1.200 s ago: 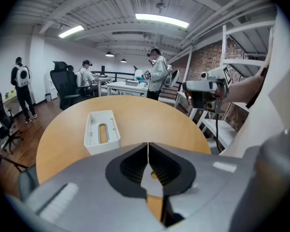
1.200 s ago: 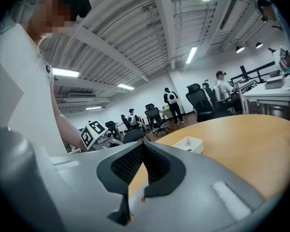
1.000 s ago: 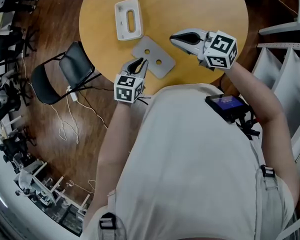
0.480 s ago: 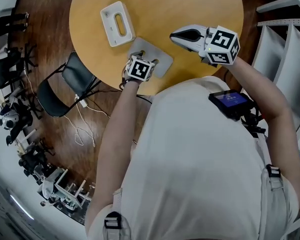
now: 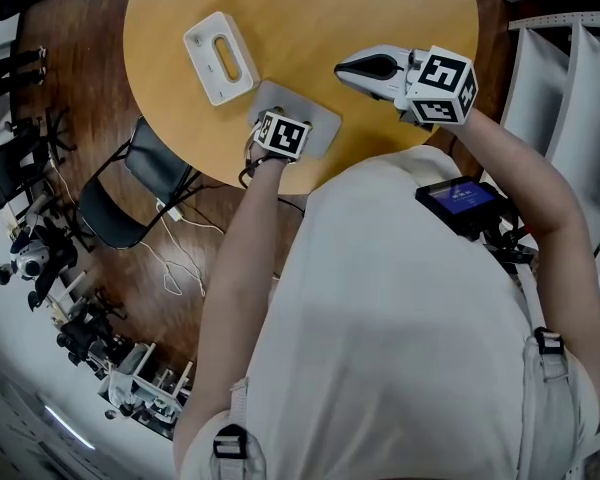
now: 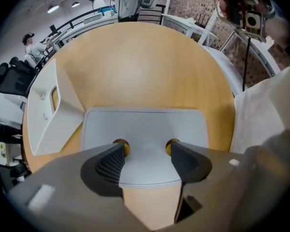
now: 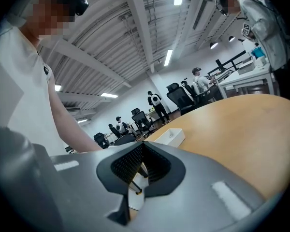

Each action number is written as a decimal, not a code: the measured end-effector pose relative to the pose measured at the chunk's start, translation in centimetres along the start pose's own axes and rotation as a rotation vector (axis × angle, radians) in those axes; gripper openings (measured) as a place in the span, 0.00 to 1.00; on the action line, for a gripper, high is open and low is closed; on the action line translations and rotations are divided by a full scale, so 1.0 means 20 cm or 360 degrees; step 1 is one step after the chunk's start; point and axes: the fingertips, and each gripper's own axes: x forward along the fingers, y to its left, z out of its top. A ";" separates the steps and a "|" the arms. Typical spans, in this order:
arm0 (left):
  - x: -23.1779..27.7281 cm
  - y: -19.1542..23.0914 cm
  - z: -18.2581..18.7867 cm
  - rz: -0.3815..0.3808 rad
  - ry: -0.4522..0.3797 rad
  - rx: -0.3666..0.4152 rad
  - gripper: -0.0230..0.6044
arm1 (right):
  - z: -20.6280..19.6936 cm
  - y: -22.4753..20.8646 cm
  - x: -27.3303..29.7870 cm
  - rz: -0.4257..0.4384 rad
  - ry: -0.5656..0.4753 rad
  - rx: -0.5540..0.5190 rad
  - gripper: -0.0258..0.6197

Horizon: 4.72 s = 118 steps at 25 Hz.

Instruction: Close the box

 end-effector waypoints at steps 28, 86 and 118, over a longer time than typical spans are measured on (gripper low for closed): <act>-0.80 0.55 -0.08 0.0159 -0.0091 0.0693 0.47 | -0.02 -0.01 -0.03 0.0012 -0.0050 0.0077 0.04; -0.36 0.99 0.45 -0.0042 0.0368 0.1151 0.48 | -0.21 -0.07 -0.05 -0.0108 0.0151 0.0191 0.04; -0.37 1.00 0.46 -0.0030 0.0372 0.1164 0.48 | -0.25 -0.10 -0.04 -0.0126 0.0171 0.0225 0.04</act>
